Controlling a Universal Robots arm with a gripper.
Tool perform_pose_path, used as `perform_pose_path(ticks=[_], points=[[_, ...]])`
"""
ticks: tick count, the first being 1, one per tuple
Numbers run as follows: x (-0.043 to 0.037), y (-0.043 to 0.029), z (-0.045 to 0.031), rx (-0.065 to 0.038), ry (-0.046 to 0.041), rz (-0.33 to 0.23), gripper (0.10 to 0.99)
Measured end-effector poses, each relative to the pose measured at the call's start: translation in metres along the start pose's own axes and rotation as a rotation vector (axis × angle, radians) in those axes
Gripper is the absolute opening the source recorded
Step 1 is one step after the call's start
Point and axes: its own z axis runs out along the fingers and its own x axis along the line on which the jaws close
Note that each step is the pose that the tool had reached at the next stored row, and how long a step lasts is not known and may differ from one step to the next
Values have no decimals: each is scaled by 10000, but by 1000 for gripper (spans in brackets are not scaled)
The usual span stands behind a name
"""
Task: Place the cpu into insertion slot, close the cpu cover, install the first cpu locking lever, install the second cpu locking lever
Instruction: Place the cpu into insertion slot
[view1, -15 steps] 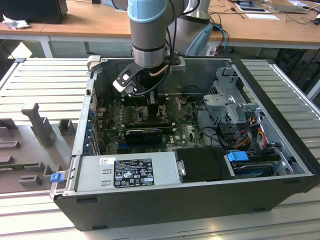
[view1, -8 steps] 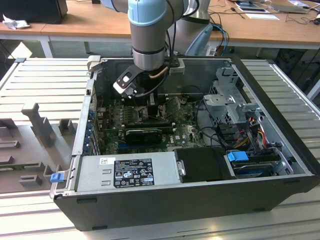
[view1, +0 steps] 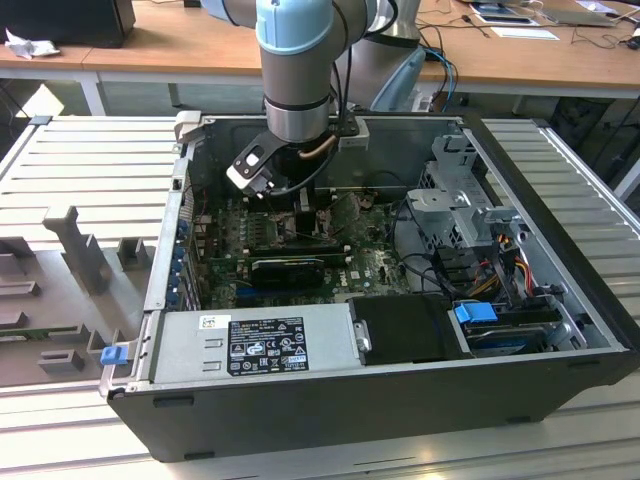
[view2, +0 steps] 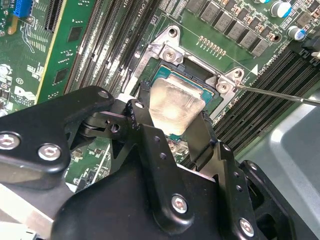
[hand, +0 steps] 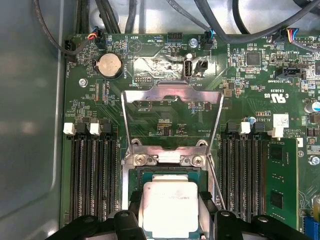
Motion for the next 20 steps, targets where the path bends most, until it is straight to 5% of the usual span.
perform_pose_path(ticks=[6, 12, 18, 19, 20], points=[[1, 1, -9, 1, 13, 13, 604], [3, 9, -114, 6, 20, 17, 592], [4, 12, -162, 10, 21, 17, 278], [4, 13, -171, 10, 20, 17, 106], [4, 13, -179, 10, 20, 17, 106]])
